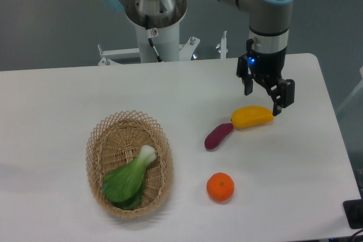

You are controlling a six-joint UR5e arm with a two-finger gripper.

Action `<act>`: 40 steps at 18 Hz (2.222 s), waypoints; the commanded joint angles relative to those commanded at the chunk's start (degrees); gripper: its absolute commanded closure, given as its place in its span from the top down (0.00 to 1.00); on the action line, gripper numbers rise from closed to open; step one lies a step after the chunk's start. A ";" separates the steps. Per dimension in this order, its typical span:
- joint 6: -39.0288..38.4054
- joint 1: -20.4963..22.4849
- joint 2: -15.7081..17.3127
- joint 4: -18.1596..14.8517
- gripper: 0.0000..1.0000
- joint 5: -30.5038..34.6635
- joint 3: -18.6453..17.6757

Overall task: Pick up the green vegetable from the basket
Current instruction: 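Move the open gripper over the basket above the green bok choy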

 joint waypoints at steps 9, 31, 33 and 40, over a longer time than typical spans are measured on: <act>-7.19 -3.50 0.97 0.17 1.00 -1.31 -1.32; -47.64 -28.83 -11.25 7.21 1.00 0.53 -7.20; -46.94 -28.92 -11.86 7.21 1.00 1.75 -7.56; -43.15 -29.44 -13.53 7.29 1.00 4.48 -7.65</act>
